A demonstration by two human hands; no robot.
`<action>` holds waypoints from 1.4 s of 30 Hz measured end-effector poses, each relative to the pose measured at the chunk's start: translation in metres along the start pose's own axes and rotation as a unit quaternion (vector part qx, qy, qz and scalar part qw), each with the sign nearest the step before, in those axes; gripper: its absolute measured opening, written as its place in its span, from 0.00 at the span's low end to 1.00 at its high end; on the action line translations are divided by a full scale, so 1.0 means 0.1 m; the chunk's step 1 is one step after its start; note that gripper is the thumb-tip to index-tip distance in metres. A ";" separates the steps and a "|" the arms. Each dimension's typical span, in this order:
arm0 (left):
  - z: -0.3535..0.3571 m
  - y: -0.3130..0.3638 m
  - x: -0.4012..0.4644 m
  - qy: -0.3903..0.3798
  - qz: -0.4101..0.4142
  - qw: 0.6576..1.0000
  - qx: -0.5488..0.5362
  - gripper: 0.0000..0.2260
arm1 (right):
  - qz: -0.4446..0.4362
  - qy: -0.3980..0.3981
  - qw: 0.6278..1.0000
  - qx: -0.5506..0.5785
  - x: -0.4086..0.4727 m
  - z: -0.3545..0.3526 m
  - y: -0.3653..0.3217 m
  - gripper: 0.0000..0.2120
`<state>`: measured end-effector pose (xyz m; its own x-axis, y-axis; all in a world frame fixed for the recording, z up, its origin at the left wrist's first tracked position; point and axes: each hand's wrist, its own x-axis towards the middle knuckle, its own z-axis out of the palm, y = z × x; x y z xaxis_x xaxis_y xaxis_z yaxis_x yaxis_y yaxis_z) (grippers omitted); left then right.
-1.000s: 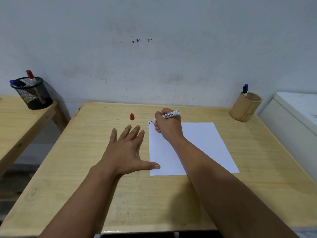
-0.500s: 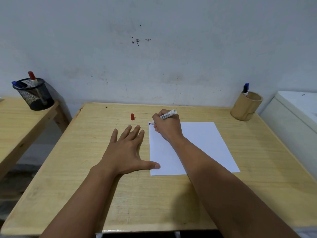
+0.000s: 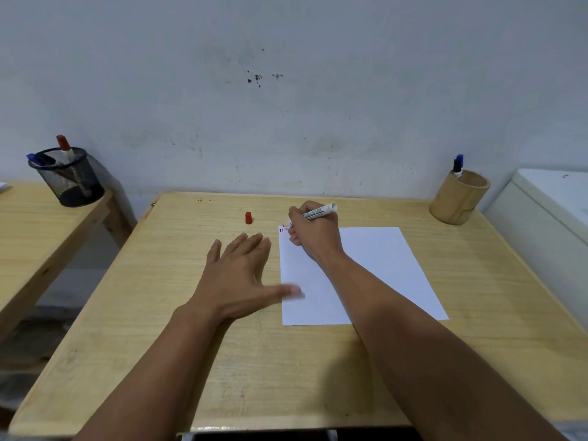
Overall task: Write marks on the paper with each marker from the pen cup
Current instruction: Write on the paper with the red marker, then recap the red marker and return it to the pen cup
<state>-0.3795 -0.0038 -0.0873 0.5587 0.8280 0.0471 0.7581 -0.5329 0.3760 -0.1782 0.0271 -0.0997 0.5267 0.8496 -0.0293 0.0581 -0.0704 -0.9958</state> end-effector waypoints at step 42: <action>-0.97 1.39 0.75 0.125 -0.057 0.874 -0.466 0.05 | -0.128 -0.088 0.986 -0.055 -0.67 -1.31 -0.91 0.11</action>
<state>-0.2655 0.0013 0.0585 0.3169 0.9412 0.1169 0.1358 -0.1670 0.9766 -0.1073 -0.0919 0.0040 0.3268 0.9241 0.1981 0.2678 0.1105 -0.9571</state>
